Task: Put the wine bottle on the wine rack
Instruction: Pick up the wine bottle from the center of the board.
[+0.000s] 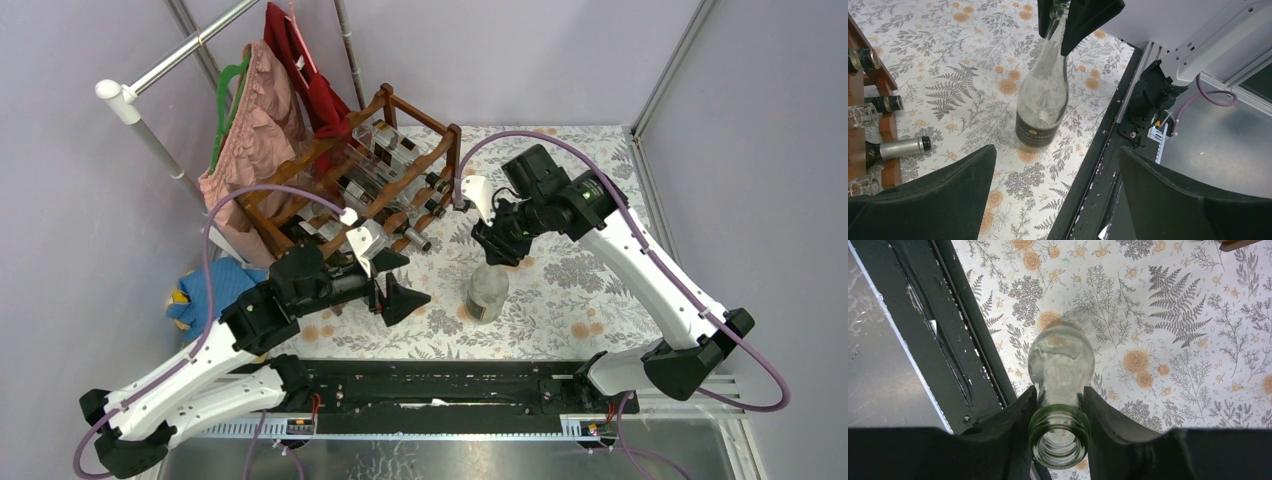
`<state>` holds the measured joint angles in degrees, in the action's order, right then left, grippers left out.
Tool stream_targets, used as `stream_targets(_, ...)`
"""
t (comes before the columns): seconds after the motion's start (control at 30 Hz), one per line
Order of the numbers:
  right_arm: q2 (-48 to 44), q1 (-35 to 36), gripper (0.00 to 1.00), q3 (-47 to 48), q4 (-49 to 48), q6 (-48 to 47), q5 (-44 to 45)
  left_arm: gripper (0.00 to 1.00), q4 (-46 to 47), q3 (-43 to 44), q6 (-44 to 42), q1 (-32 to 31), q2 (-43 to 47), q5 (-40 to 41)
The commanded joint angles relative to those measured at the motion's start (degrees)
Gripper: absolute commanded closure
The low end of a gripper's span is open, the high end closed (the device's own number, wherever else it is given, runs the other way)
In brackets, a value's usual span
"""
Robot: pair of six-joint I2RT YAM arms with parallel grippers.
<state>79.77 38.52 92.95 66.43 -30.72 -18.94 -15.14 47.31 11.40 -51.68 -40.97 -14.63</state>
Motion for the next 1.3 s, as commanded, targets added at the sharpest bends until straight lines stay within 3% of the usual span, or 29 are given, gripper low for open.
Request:
stream_targets(0.0,-3.7,-1.2,1.00,2.9,-1.3,2.6,-2.7,0.01,-0.4,2.2,-2.4,0.4,-1.8,-1.3)
stream_targets(0.4,-1.5,-11.6,1.00,12.2,-2.6,5.7,-12.5,0.01,2.6,5.7,-3.7,0.3,-7.5,-3.0)
stream_targets(0.77,4.8,-23.5,1.00,19.7,1.3,10.8,-31.2,0.01,-0.4,13.7,-7.5,0.3,-14.4,-1.5)
stream_targets(1.0,6.1,-31.2,1.00,14.0,0.9,15.1,-42.4,0.01,0.5,8.0,-5.5,0.3,-7.4,1.0)
stream_targets(1.27,3.9,-35.4,1.00,4.4,-4.0,20.0,-46.3,0.01,0.6,5.0,-2.7,0.3,-4.3,0.7)
